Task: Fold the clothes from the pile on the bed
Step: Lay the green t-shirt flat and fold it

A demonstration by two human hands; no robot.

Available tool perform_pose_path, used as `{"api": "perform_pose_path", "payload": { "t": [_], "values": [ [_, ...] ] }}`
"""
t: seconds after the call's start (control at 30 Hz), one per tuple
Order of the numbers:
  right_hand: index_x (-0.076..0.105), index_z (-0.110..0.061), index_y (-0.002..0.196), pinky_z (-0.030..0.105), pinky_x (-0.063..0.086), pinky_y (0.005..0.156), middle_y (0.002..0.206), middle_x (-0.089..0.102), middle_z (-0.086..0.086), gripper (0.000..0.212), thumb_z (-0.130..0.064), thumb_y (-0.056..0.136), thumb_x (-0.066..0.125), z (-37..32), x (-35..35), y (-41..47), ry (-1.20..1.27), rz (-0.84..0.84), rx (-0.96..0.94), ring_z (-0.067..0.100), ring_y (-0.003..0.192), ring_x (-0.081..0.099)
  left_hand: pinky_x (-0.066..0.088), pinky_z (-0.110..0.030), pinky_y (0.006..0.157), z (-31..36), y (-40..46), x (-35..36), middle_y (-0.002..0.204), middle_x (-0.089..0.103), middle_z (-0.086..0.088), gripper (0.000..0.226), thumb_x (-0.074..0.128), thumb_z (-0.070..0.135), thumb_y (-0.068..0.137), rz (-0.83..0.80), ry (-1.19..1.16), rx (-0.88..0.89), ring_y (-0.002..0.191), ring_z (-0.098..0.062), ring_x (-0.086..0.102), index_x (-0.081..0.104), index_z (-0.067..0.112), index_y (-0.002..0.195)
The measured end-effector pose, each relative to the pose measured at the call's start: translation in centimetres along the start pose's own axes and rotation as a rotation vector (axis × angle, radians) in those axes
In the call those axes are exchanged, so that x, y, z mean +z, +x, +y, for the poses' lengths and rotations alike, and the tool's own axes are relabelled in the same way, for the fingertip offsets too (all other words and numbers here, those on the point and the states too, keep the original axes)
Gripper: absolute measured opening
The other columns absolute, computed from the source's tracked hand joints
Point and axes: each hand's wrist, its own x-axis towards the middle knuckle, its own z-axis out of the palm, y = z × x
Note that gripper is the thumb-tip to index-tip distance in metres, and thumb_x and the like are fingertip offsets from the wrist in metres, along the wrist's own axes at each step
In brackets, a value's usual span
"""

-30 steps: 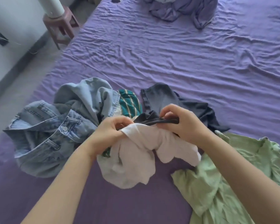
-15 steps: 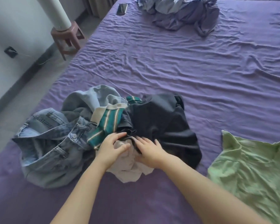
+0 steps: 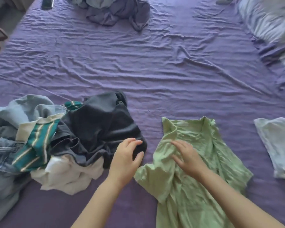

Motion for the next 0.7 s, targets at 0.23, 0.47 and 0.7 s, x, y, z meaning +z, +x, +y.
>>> {"api": "perform_pose_path", "payload": {
  "t": [0.23, 0.47, 0.7],
  "values": [
    [0.042, -0.014, 0.139, 0.031, 0.021, 0.114, 0.146, 0.037, 0.008, 0.050, -0.022, 0.091, 0.054, 13.8, -2.6, -4.9, -0.175, -0.068, 0.305, 0.021, 0.137, 0.030, 0.027, -0.020, 0.105, 2.2, 2.5, 11.4, 0.134, 0.050, -0.007, 0.048, 0.061, 0.019, 0.089, -0.290, 0.005, -0.123, 0.126, -0.018, 0.044, 0.047, 0.010, 0.134],
    [0.013, -0.023, 0.149, 0.038, 0.021, 0.111, 0.155, 0.018, 0.008, 0.068, -0.048, 0.093, 0.044, 19.6, -3.8, -5.3, -0.124, -0.090, 0.517, 0.024, 0.141, 0.018, 0.041, -0.039, 0.092, 3.1, 6.4, 14.2, 0.124, 0.056, -0.004, 0.066, 0.062, 0.043, 0.082, -0.203, 0.332, -0.314, 0.118, -0.027, 0.049, 0.037, 0.021, 0.139],
    [0.055, -0.010, 0.093, 0.035, 0.035, 0.067, 0.091, 0.055, 0.005, 0.019, -0.029, 0.091, 0.055, 21.1, -6.3, -4.5, 0.028, 0.099, 0.487, 0.030, 0.094, 0.055, 0.044, -0.036, 0.068, 2.0, 6.2, 10.6, 0.082, 0.061, -0.001, 0.015, 0.056, 0.029, 0.091, -0.036, 0.308, -0.236, 0.082, -0.024, 0.058, 0.068, 0.026, 0.100]
  ]
}}
